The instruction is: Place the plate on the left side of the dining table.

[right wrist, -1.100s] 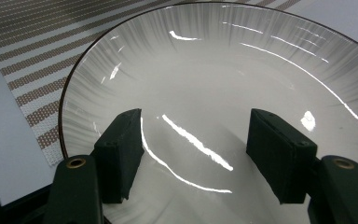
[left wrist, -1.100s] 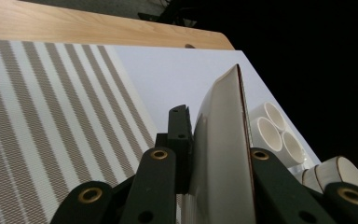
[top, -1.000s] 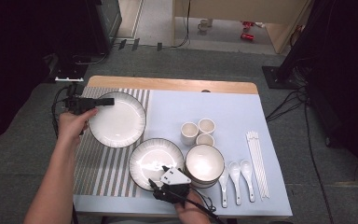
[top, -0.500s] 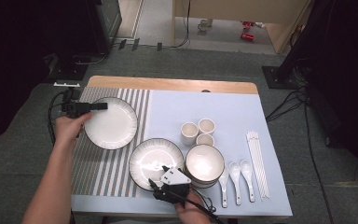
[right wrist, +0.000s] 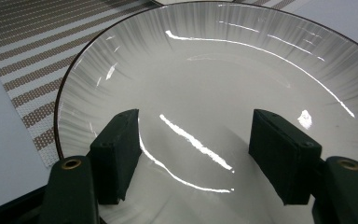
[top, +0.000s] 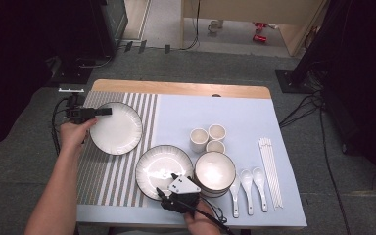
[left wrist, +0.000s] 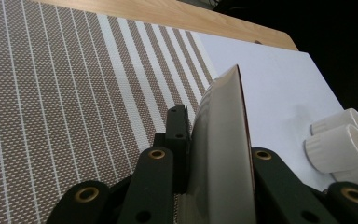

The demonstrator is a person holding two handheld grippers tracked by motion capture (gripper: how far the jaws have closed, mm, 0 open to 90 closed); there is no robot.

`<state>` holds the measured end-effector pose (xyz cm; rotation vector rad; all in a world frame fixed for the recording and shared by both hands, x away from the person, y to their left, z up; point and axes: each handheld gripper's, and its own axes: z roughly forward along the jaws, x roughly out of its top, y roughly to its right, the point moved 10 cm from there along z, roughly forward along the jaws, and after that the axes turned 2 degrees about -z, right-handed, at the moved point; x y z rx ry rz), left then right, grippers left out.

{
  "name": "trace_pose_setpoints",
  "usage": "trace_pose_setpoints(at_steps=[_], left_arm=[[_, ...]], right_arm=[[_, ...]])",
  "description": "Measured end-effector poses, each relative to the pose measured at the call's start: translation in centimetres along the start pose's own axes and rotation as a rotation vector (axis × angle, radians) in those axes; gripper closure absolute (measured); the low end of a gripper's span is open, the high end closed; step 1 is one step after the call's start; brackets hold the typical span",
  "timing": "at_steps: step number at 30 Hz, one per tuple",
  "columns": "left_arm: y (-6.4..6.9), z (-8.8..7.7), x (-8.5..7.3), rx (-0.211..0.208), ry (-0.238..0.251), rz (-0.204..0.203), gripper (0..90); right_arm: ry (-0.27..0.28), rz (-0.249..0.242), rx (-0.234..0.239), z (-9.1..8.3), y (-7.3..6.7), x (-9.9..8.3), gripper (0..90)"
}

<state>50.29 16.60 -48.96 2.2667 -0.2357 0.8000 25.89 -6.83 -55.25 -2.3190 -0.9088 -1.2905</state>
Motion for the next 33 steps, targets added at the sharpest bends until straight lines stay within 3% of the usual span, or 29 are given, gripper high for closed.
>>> trace_pose_setpoints(at_steps=[9,11,33], left_arm=[[-0.9,-0.3,-0.6,0.016,0.003,-0.031,80.3],[-1.2,-0.6,-0.4,0.019,0.026,-0.049,77.6],[-2.3,-0.7,-1.2,0.054,-0.002,-0.049,72.4]], right_arm=[[-0.001,0.001,0.001,0.0,0.0,0.0,33.5],[-0.001,0.001,0.001,0.0,0.0,0.0,33.5],[-0.002,0.001,0.001,0.0,0.0,0.0,33.4]])
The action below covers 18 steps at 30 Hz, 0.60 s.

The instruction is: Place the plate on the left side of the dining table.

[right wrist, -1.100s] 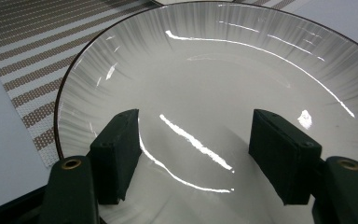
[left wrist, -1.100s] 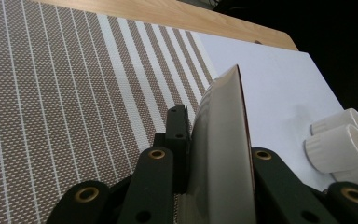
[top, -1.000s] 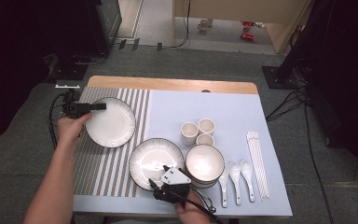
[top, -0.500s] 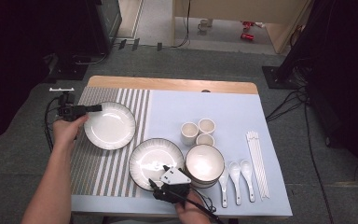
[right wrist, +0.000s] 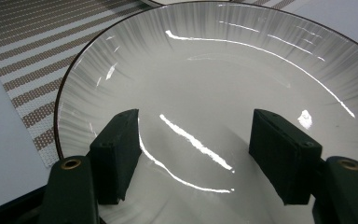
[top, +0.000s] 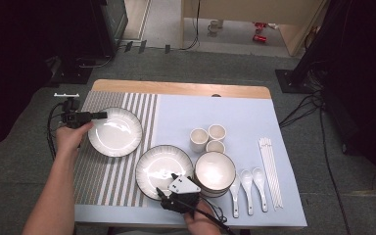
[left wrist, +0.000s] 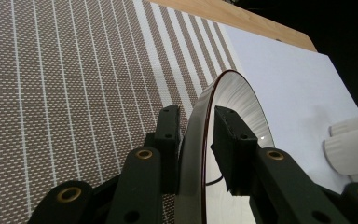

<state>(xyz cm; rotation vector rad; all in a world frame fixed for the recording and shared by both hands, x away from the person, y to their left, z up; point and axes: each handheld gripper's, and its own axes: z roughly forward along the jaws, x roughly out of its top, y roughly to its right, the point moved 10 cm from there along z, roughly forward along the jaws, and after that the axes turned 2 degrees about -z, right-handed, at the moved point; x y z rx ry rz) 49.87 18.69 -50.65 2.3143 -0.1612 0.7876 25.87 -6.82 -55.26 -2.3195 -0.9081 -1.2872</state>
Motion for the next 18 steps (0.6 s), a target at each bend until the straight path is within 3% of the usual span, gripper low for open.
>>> trace_pose_setpoints(at_steps=[6,18], left_arm=[[-0.5,0.2,-0.4,0.029,-0.020,0.006,71.5],[-1.3,0.6,-1.0,0.032,-0.047,-0.017,69.3]], right_arm=[[0.000,0.000,0.000,0.0,0.0,0.0,33.4],[0.000,0.000,0.000,0.0,0.0,0.0,33.4]])
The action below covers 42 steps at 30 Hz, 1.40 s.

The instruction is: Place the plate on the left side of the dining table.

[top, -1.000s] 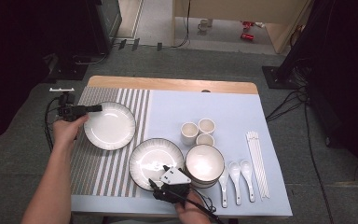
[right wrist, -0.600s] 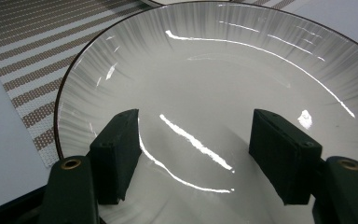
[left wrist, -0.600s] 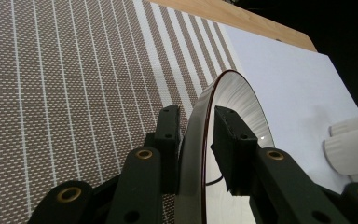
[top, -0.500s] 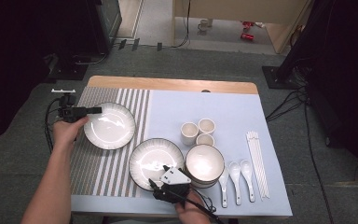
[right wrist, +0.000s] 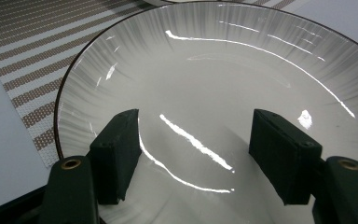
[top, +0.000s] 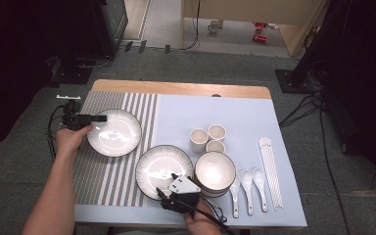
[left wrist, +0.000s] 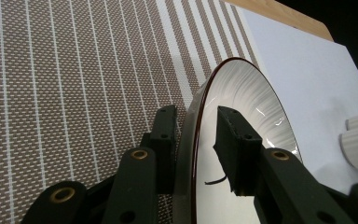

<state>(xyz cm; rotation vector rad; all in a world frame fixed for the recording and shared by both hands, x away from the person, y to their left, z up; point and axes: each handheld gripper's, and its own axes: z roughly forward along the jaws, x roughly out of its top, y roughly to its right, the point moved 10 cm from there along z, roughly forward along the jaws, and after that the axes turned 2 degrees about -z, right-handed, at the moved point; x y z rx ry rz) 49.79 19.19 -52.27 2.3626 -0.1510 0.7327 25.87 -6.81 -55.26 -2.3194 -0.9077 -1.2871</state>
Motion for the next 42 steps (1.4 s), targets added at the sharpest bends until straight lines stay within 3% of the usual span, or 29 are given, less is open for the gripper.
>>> trace_pose_setpoints(at_steps=[8,26,42], left_arm=[[-0.1,0.1,-0.1,-0.004,-0.010,-0.010,66.9],[-0.8,0.7,-0.8,0.040,-0.050,-0.012,59.8],[-1.3,0.7,-1.0,0.054,-0.058,-0.023,56.6]], right_arm=[[0.000,0.000,0.000,0.0,0.0,0.0,33.4],[0.000,0.000,0.000,0.0,0.0,0.0,33.4],[0.000,0.000,0.000,0.0,0.0,0.0,33.4]])
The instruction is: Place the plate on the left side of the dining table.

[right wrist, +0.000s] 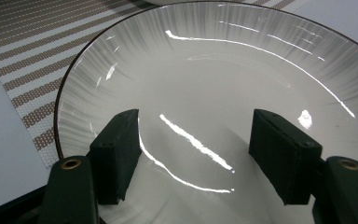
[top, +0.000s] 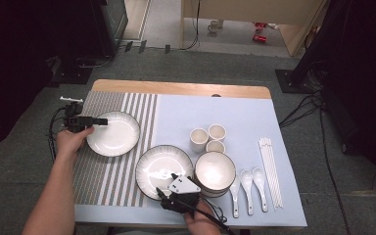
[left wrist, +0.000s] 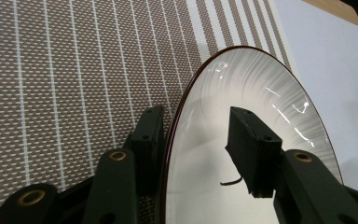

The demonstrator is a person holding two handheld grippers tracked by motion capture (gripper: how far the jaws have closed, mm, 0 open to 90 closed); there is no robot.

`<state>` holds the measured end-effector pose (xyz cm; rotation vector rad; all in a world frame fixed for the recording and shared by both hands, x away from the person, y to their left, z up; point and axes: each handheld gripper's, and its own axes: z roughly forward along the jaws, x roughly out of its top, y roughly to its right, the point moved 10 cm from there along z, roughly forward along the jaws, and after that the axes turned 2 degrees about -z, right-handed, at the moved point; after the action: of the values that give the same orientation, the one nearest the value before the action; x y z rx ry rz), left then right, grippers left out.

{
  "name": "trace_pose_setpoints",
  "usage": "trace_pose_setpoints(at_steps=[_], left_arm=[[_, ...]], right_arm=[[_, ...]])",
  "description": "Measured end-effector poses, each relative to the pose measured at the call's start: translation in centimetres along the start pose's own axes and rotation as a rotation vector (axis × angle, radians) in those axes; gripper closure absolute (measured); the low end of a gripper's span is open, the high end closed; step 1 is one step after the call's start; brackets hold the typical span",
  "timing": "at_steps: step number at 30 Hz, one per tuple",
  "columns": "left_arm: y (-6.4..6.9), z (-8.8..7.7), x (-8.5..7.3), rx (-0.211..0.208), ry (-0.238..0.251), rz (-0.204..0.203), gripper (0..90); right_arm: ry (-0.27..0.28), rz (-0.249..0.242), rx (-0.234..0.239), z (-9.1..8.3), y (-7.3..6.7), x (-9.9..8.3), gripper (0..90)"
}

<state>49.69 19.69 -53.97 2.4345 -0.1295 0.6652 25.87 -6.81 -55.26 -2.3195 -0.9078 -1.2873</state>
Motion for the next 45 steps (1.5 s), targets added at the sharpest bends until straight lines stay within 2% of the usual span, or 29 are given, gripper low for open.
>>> trace_pose_setpoints(at_steps=[5,9,18,24,27,31,37,39,41,45], left_arm=[[-0.3,-0.1,-0.1,0.018,0.000,-0.002,54.9],[-0.7,0.1,-0.4,0.044,-0.020,0.002,54.4],[-0.8,-0.5,-0.4,0.042,-0.002,0.003,54.0],[-0.7,-0.9,-0.5,0.077,-0.006,0.035,52.9],[-0.5,-1.5,-0.3,0.116,0.005,0.061,51.9],[0.0,-2.1,0.1,0.122,0.023,0.077,48.5],[0.1,-2.8,0.3,0.108,0.041,0.072,47.6],[0.3,-3.0,0.4,0.092,0.049,0.069,47.4],[0.6,-3.3,0.5,0.067,0.061,0.077,46.7],[1.0,-3.5,0.5,0.060,0.065,0.090,45.7]], right_arm=[[0.000,0.000,0.000,0.0,0.0,0.0,33.4],[0.000,0.001,0.000,0.0,0.0,0.0,33.4],[0.000,-0.001,0.000,0.0,0.0,0.0,33.2],[0.000,-0.001,0.000,0.0,0.0,0.0,33.2],[0.000,-0.001,0.000,0.0,0.0,0.0,33.2],[0.000,-0.001,0.000,0.0,0.0,0.0,33.2],[0.000,-0.001,0.000,0.0,0.0,0.0,33.2],[-0.001,-0.001,0.000,0.0,0.0,0.0,33.1],[0.000,-0.001,0.000,0.0,0.0,0.0,33.1],[-0.001,-0.001,0.000,0.0,0.0,0.0,33.1]])
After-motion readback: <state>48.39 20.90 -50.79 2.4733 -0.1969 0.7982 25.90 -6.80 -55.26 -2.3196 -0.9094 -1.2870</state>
